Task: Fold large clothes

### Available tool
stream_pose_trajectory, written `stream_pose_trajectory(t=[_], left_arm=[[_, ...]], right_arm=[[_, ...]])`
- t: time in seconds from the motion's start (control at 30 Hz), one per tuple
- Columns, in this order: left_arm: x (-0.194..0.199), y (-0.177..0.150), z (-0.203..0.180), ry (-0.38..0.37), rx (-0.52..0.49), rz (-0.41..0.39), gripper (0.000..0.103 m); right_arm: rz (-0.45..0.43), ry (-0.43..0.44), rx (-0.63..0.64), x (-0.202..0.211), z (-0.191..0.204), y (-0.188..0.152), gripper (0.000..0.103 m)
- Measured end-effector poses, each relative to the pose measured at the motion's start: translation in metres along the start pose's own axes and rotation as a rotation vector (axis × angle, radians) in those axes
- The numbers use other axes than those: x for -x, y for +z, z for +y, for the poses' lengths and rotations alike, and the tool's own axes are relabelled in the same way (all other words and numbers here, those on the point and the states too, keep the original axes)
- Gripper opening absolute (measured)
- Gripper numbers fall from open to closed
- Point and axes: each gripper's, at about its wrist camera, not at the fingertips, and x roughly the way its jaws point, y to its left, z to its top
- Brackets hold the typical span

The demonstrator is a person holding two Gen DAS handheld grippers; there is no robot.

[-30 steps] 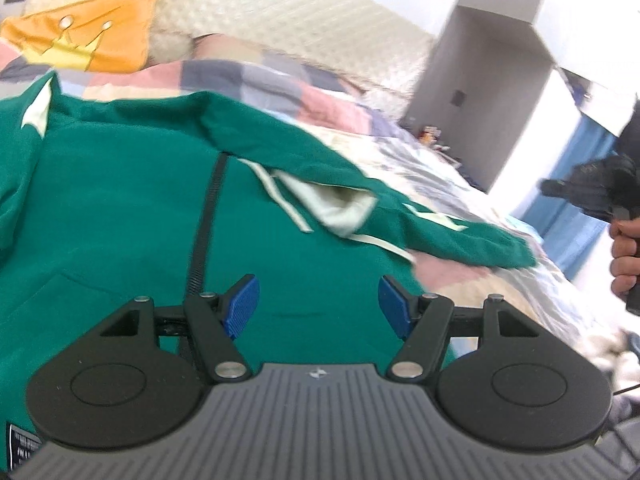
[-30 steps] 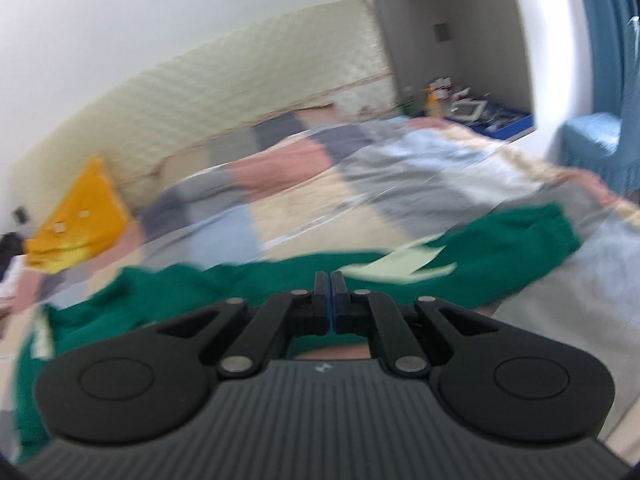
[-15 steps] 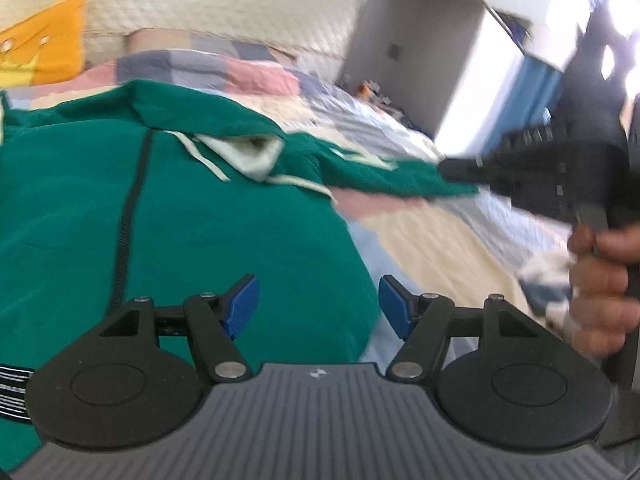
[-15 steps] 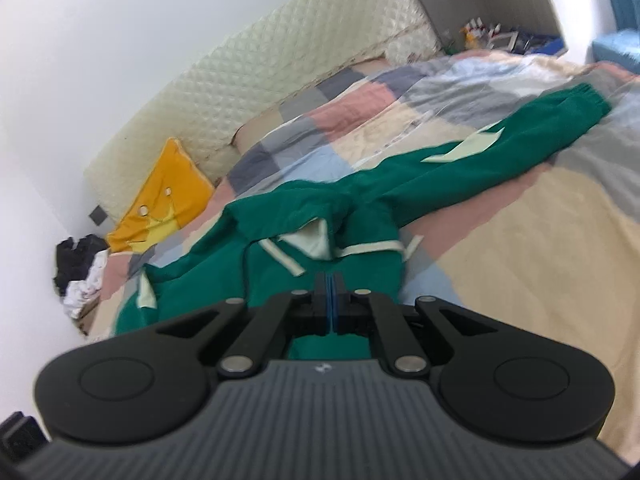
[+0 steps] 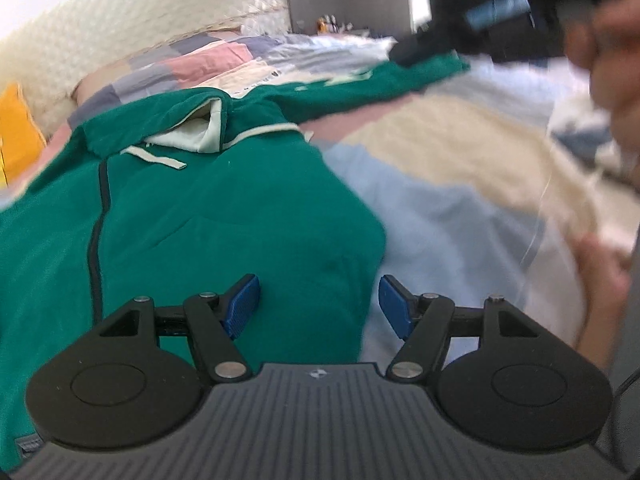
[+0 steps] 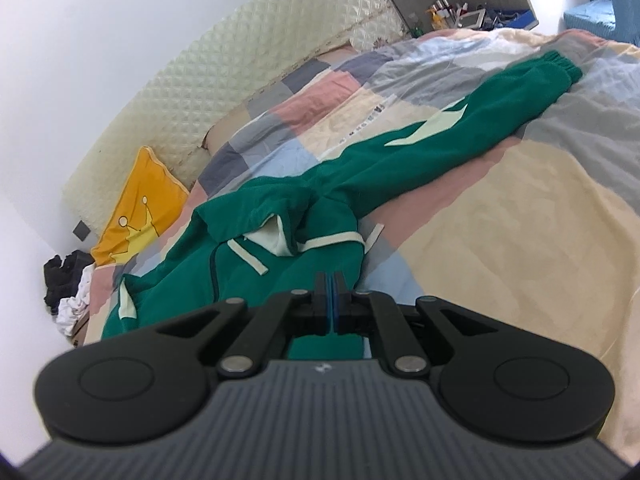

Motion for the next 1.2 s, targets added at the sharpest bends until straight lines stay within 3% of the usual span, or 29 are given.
stream_pose_trajectory(t=[0.1,0.17,0.27,0.47,0.63,0.7,0.73,0.77,0.8,0.93,1.1,1.2], left_arm=[[-0.012,-0.005,-0.004,0.043,-0.067,0.036,0.064],[-0.014,-0.004,-0.002,0.071,-0.083,0.044,0.039],[-0.009,0.004,0.02,0.056,0.005,0.026,0.016],[0.012,0.017,0.119,-0.085,0.469,-0.048,0.012],[0.013,-0.003,0.2,-0.154,0.82,-0.094,0.012],[0.006,-0.014,0.226,-0.179,0.946,-0.093,0.012],[0.001,-0.02,0.236,-0.191,0.998,-0.09,0.012],[-0.004,-0.025,0.244,-0.189,1.036,-0.086,0.012],[-0.009,-0.029,0.251,-0.185,1.07,-0.079,0.012],[-0.024,-0.048,0.266,-0.231,1.206,-0.064,0.012],[-0.023,-0.049,0.266,-0.237,1.225,-0.064,0.013],[-0.021,-0.054,0.268,-0.237,1.228,-0.068,0.013]], right_arm=[[0.012,-0.006,-0.001,-0.003,-0.002,-0.001,0.006],[0.024,-0.009,-0.003,-0.006,-0.002,-0.003,0.006],[0.054,-0.011,-0.005,-0.012,-0.002,-0.007,0.006],[0.138,0.051,-0.037,-0.027,-0.001,-0.016,0.006],[0.267,0.175,-0.07,-0.05,0.011,-0.034,0.008],[0.315,0.207,-0.061,-0.06,0.02,-0.042,0.022],[0.334,0.223,-0.055,-0.065,0.025,-0.047,0.039],[0.352,0.246,-0.054,-0.07,0.029,-0.051,0.051],[0.373,0.275,-0.059,-0.076,0.033,-0.055,0.052],[0.439,0.348,-0.116,-0.103,0.044,-0.065,0.053],[0.444,0.383,-0.3,-0.135,0.039,-0.075,0.053],[0.39,0.355,-0.231,-0.143,0.047,-0.075,0.053]])
